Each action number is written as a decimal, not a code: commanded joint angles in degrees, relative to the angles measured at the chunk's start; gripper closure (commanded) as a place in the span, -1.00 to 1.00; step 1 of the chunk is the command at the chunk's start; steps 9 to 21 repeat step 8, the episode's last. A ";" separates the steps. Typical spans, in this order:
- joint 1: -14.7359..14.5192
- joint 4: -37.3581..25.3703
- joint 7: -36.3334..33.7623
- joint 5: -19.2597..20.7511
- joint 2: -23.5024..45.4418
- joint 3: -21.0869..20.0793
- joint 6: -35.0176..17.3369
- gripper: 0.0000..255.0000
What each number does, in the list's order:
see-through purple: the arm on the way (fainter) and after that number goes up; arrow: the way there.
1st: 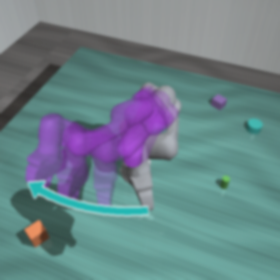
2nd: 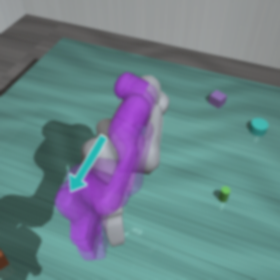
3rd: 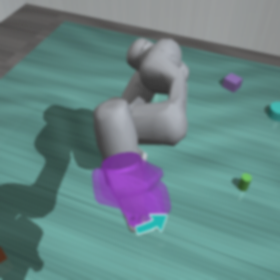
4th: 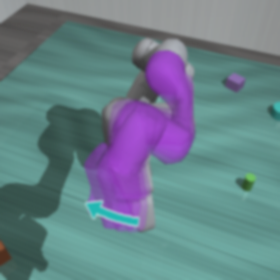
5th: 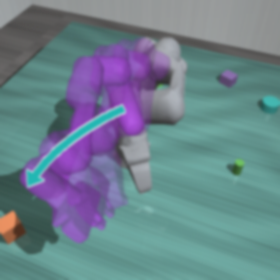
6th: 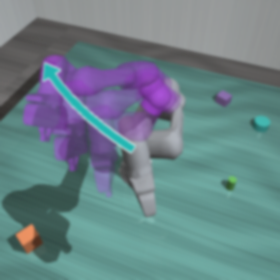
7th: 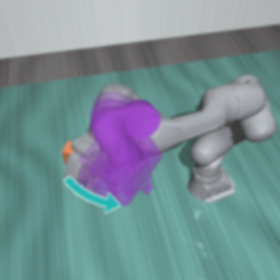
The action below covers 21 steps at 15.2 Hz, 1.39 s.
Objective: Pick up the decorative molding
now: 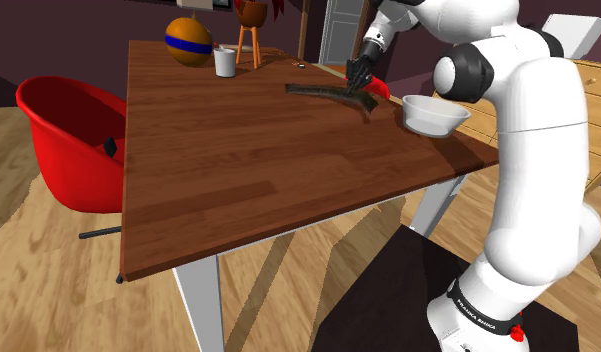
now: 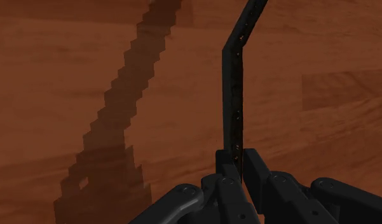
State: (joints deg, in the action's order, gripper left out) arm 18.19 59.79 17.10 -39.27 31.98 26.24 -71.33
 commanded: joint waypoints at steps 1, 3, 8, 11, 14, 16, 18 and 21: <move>0.82 -2.89 -1.01 -0.52 0.73 -0.22 1.87 1.00; 1.71 -5.87 -2.04 -1.11 1.58 -0.48 3.69 1.00; 3.48 -11.46 -3.95 -2.32 3.40 -1.08 6.83 1.00; 3.48 -11.46 -3.95 -2.32 3.40 -1.08 6.83 1.00; 3.48 -11.46 -3.95 -2.32 3.40 -1.08 6.83 1.00; 3.48 -11.46 -3.95 -2.32 3.40 -1.08 6.83 1.00; 3.48 -11.46 -3.95 -2.32 3.40 -1.08 6.83 1.00; 3.48 -11.46 -3.95 -2.32 3.40 -1.08 6.83 1.00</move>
